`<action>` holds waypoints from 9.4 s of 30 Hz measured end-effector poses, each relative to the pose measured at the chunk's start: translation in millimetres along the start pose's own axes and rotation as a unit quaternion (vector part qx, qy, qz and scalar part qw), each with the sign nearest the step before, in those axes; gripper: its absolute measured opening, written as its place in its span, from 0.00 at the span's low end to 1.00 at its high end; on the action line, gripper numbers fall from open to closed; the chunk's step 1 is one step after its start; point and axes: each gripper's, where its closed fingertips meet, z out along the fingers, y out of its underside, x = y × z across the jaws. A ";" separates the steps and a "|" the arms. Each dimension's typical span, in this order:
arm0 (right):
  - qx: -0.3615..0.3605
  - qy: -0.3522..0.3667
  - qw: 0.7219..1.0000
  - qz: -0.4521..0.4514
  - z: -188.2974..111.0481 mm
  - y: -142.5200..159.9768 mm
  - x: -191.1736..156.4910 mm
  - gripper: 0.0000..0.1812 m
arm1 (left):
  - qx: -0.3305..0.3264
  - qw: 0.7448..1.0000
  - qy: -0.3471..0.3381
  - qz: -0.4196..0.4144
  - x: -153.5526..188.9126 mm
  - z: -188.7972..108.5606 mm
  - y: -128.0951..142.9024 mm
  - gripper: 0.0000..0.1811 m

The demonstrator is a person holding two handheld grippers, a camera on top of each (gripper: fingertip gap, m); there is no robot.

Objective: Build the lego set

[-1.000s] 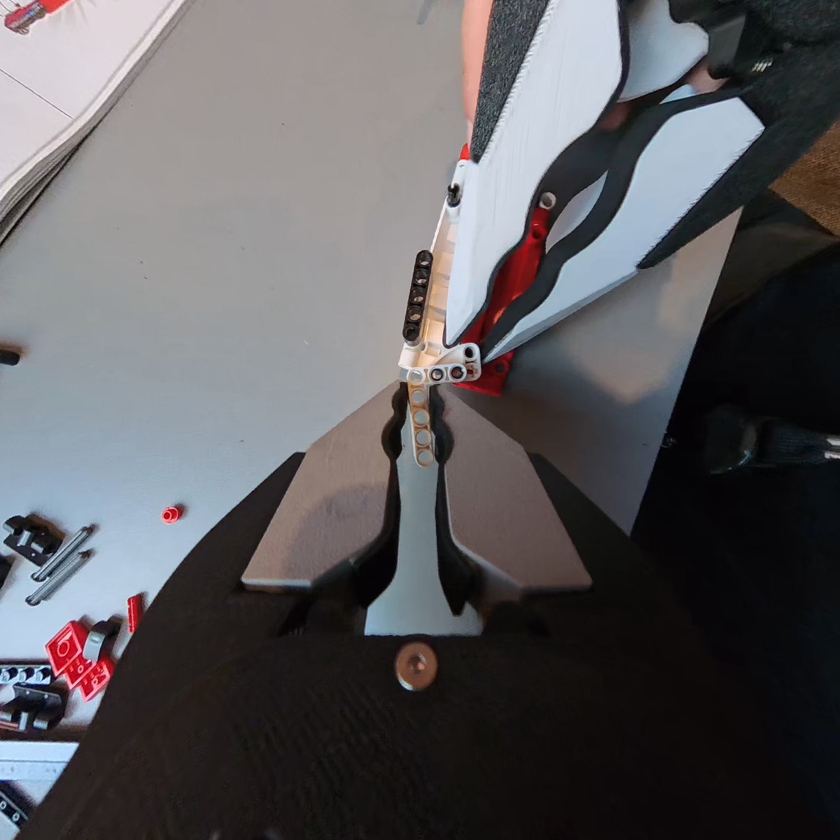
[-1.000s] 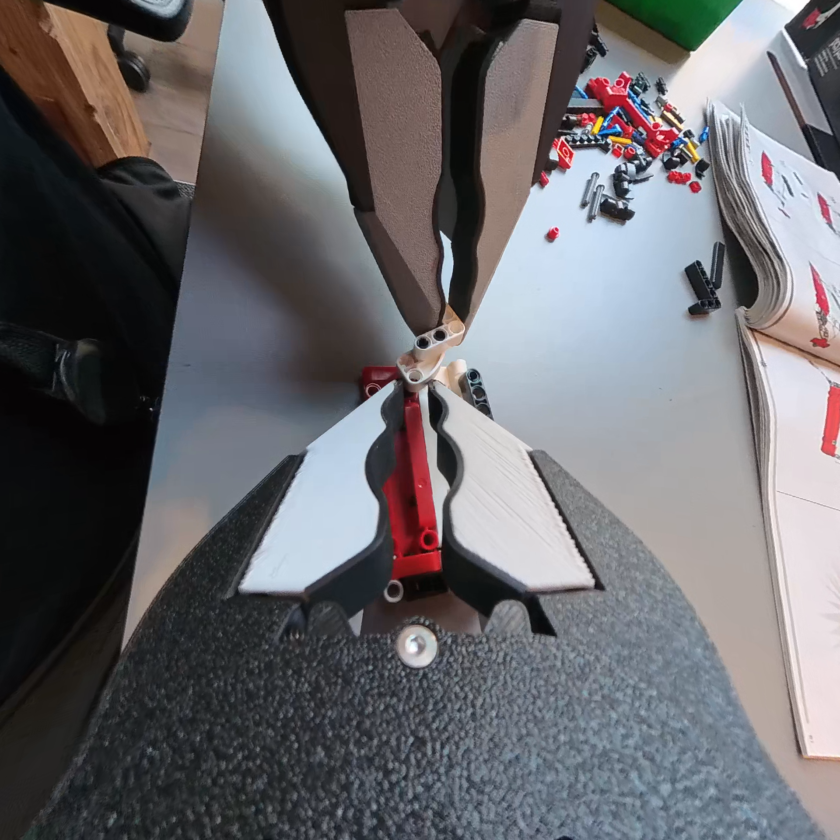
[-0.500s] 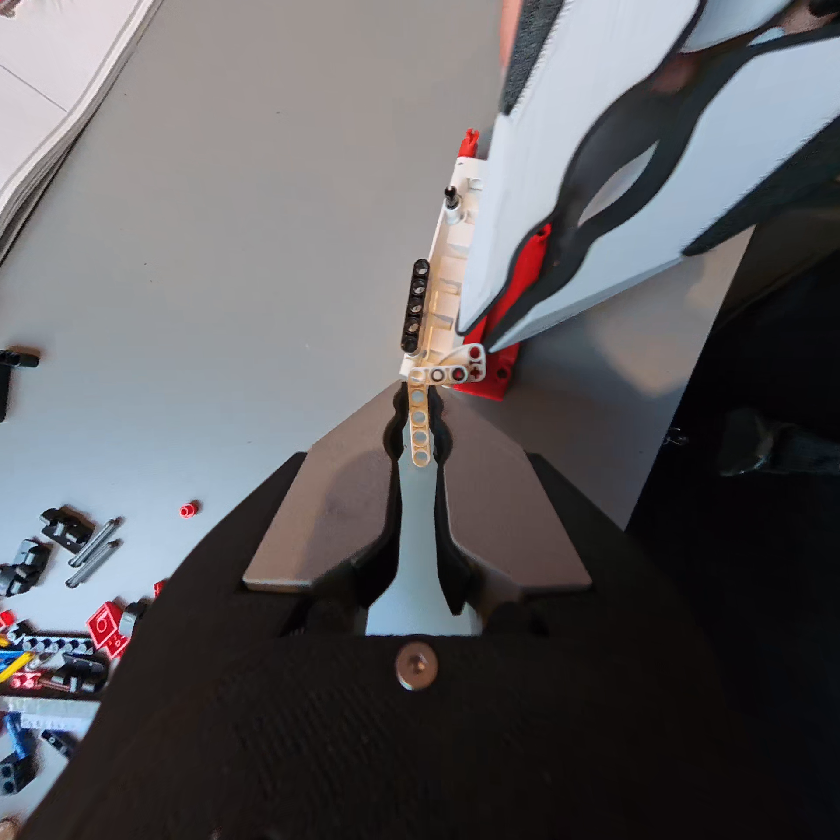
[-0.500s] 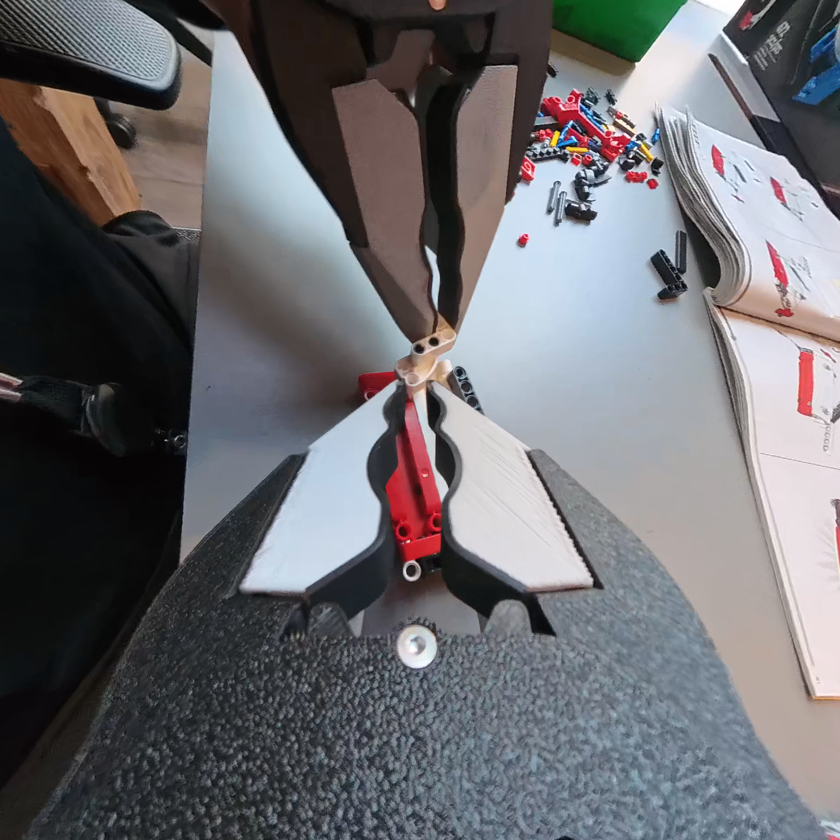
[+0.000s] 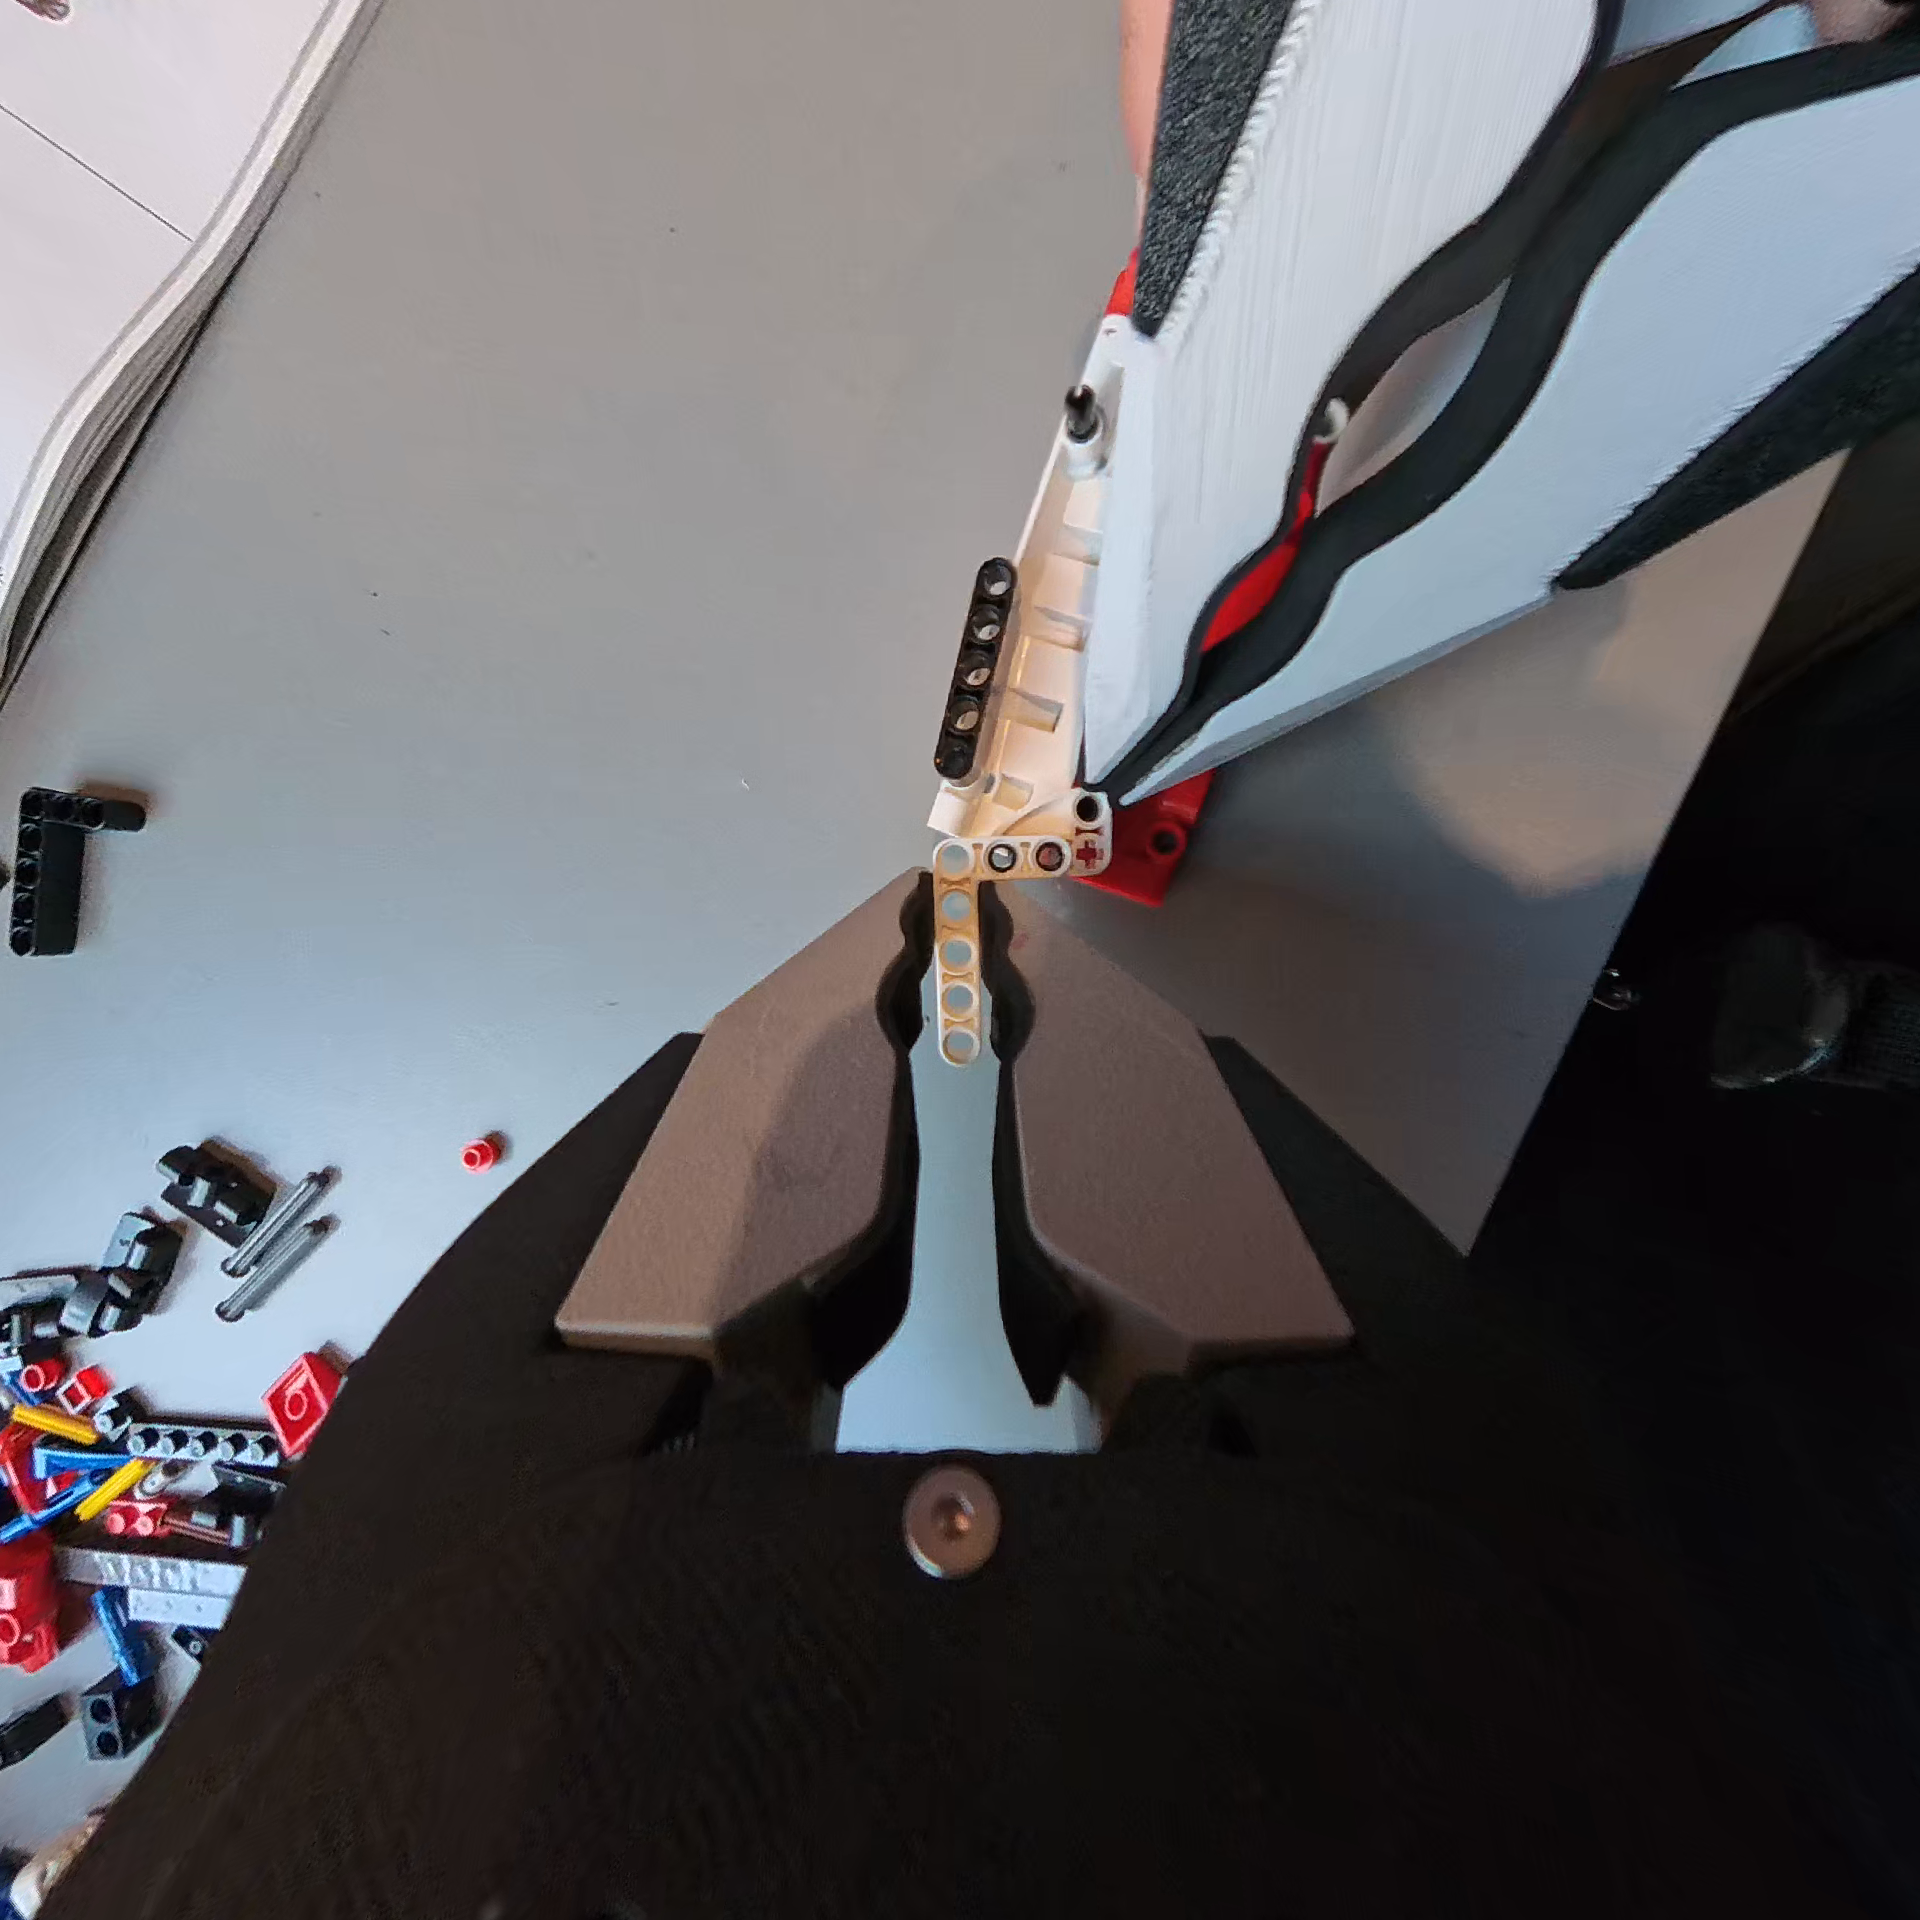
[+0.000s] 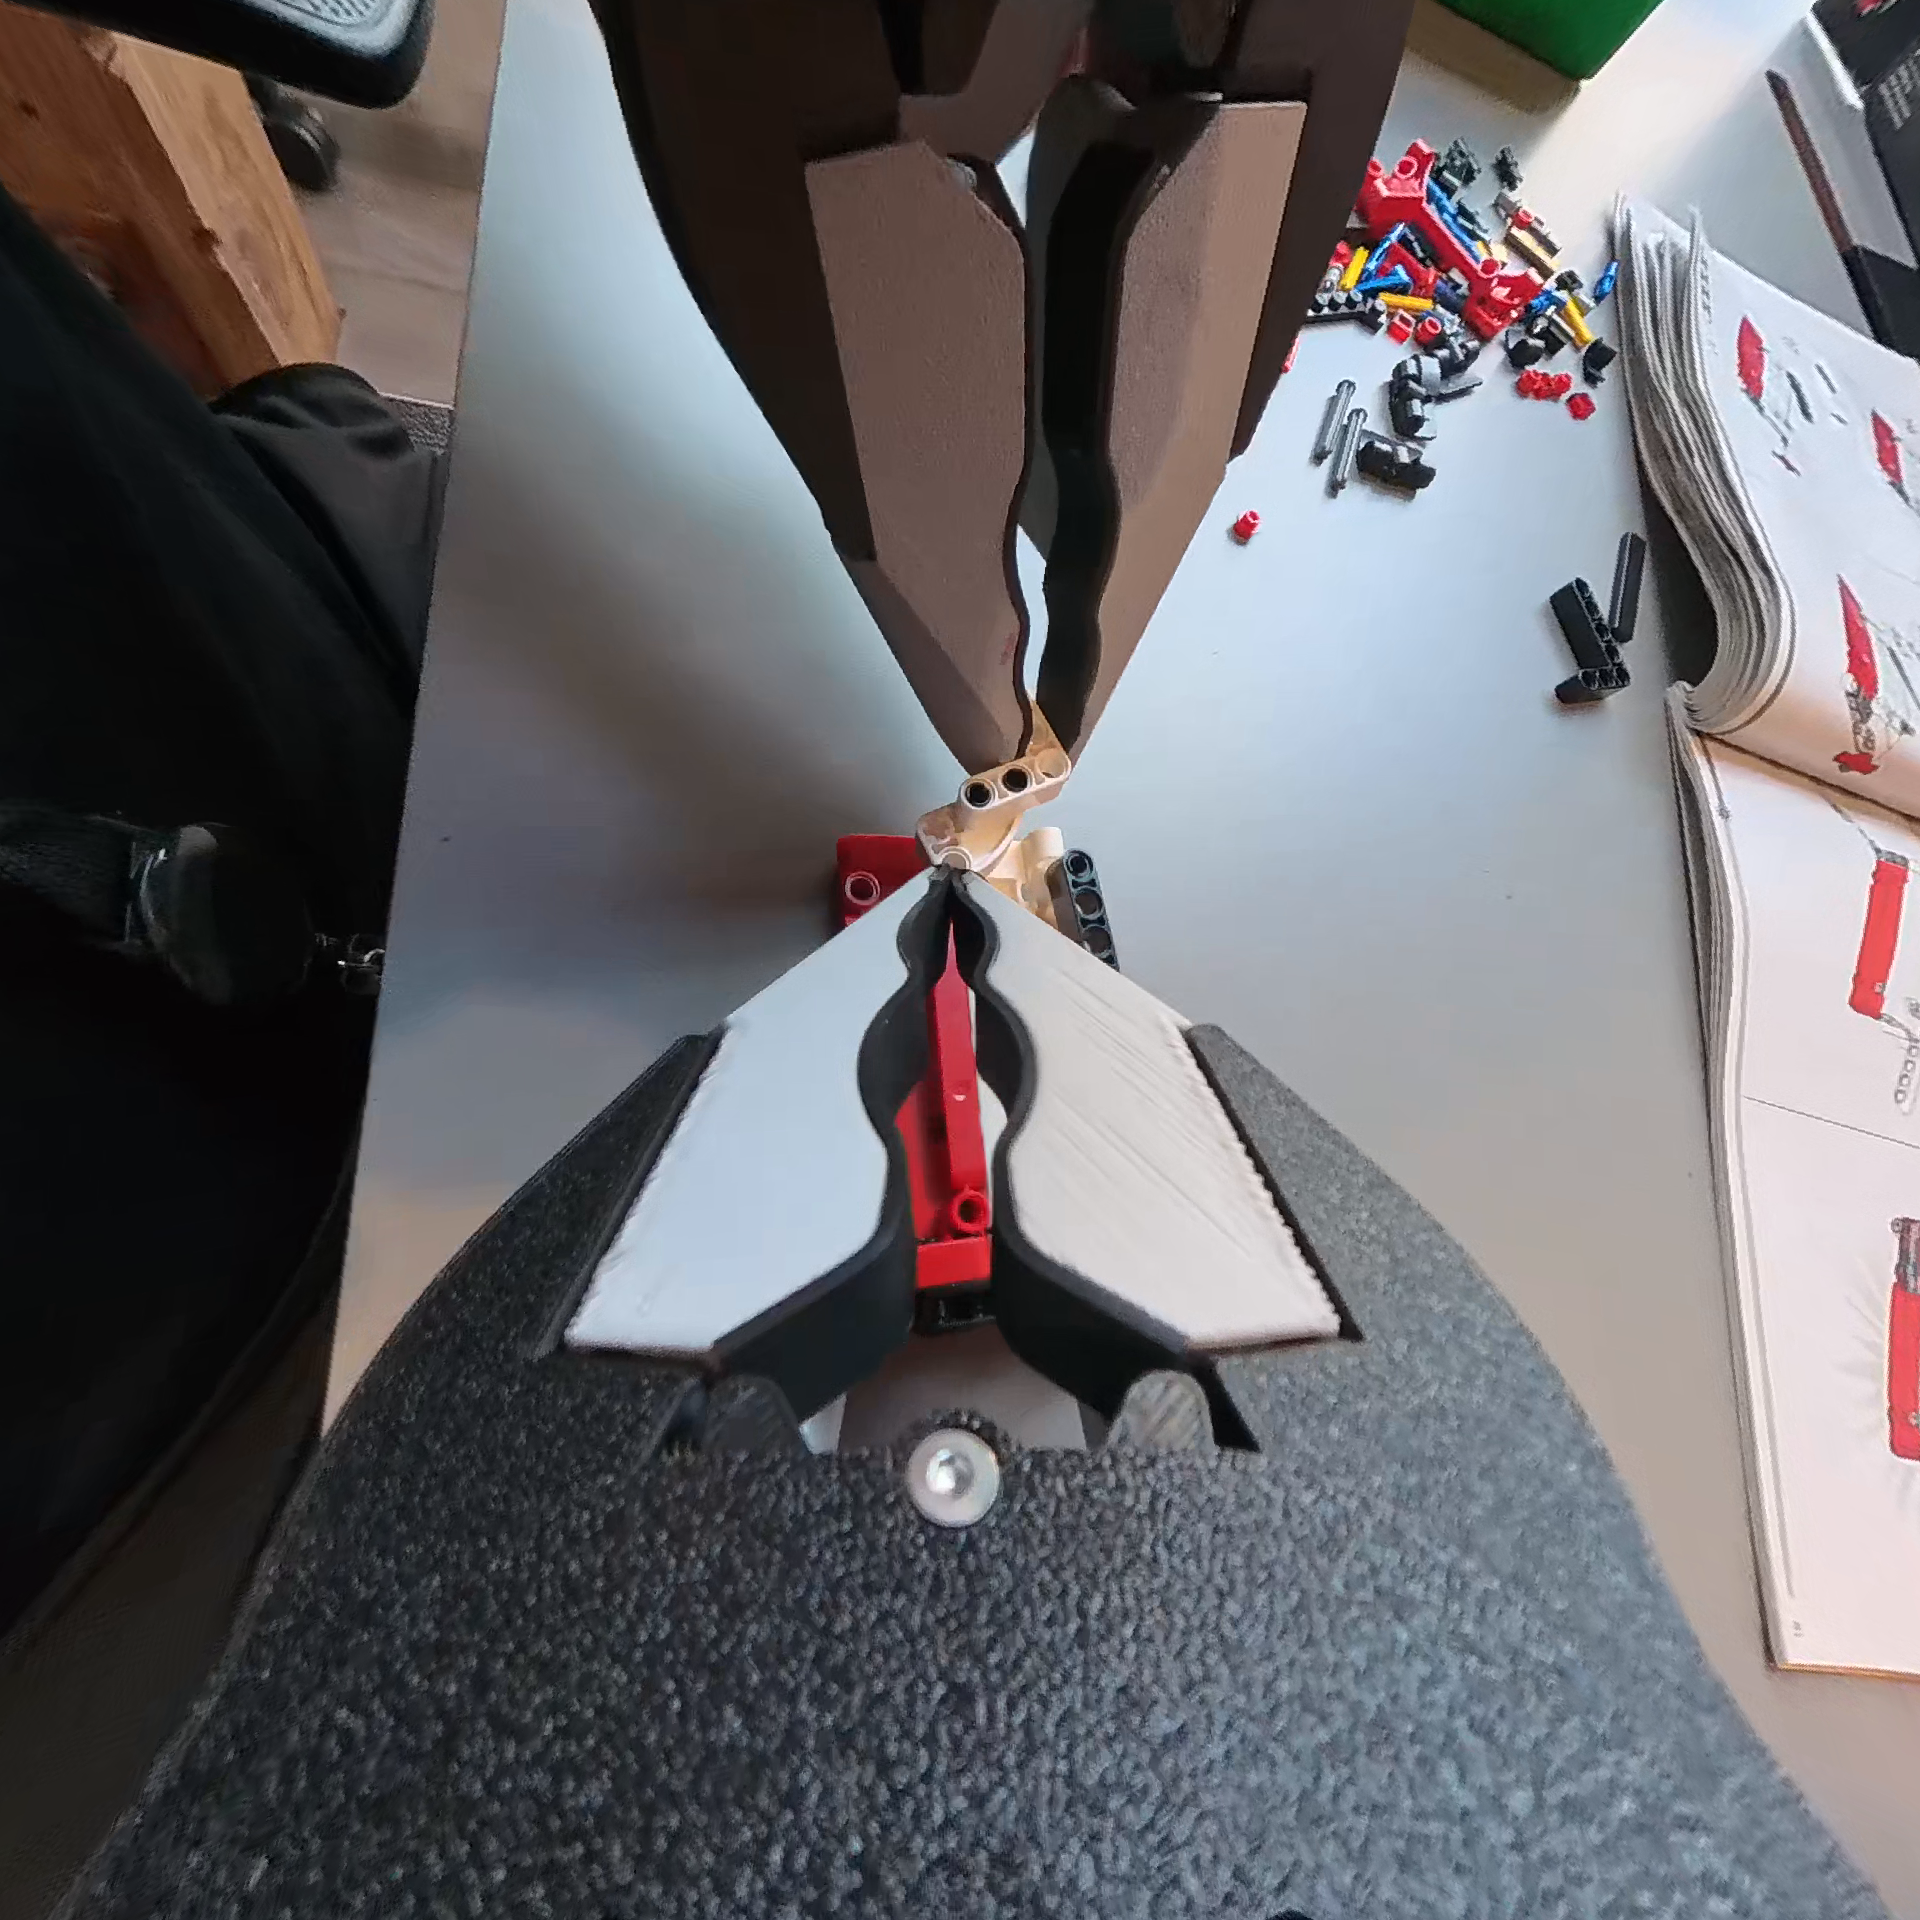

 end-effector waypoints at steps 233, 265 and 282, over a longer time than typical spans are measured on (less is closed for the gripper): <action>0.021 -0.005 0.998 0.053 -27.3 27.0 31.4 0.26 | 0.073 0.985 0.146 0.055 -18.4 9.4 10.9 0.12; 0.028 0.065 0.990 0.124 -42.0 43.6 24.4 0.33 | 0.098 0.986 0.055 -0.127 -82.5 1.1 -21.1 0.20; -0.026 0.184 0.980 0.075 -36.8 50.8 54.9 0.27 | 0.058 0.964 0.253 -0.048 31.5 -5.1 10.1 0.16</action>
